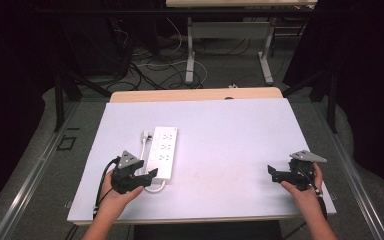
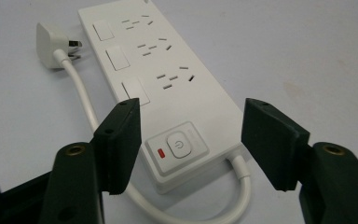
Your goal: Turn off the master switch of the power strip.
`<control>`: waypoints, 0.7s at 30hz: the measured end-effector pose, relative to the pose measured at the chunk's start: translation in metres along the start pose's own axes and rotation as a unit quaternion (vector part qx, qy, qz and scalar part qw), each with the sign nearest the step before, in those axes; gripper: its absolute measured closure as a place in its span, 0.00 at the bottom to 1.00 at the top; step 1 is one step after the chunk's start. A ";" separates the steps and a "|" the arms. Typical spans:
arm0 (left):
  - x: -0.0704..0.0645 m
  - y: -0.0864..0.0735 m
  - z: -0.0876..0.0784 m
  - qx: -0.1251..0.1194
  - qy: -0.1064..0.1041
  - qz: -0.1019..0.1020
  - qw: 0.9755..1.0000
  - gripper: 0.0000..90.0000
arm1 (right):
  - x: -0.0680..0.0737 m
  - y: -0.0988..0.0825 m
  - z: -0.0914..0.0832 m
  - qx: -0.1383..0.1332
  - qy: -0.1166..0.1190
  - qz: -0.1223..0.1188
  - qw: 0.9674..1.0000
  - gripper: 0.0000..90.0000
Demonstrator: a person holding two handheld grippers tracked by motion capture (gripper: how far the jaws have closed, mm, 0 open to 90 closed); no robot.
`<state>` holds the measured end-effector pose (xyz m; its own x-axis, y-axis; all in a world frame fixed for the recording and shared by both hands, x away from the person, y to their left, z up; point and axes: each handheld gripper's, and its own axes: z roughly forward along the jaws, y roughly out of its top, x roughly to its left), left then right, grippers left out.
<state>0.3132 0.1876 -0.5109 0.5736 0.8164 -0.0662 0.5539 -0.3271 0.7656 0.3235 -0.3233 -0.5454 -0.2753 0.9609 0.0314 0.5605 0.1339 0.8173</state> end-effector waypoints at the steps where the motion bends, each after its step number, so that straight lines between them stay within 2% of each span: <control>1: -0.001 0.001 0.001 0.001 0.004 0.005 1.000 0.45 | 0.000 0.000 0.000 0.003 0.003 0.000 1.000 0.00; 5: -0.001 0.003 0.000 0.001 0.009 0.004 1.000 0.51 | 0.000 0.000 0.000 0.002 0.001 -0.005 1.000 0.00; 8: -0.002 0.006 0.001 0.008 0.006 -0.006 1.000 0.54 | -0.001 0.000 0.001 0.002 0.003 -0.007 1.000 0.00; 9: -0.002 0.007 0.000 0.019 -0.002 -0.008 1.000 0.55 | 0.000 0.000 0.000 0.005 0.002 -0.008 1.000 0.00; 10: -0.002 0.007 0.000 0.019 -0.002 -0.008 1.000 0.56 | 0.000 0.000 0.000 0.002 0.004 -0.007 1.000 0.00; 11: -0.003 0.007 0.002 0.013 0.004 -0.017 1.000 0.57 | 0.000 0.000 0.000 0.003 0.004 -0.007 1.000 0.00; 21: -0.006 0.018 0.004 0.019 0.000 -0.008 1.000 0.60 | 0.001 0.000 0.000 0.005 0.008 -0.003 1.000 0.00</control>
<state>0.3216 0.1751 -0.4992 0.5646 0.8216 -0.0791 0.5859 -0.3314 0.7395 0.3233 -0.3223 -0.5458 -0.2899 0.9564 0.0359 0.5664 0.1411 0.8120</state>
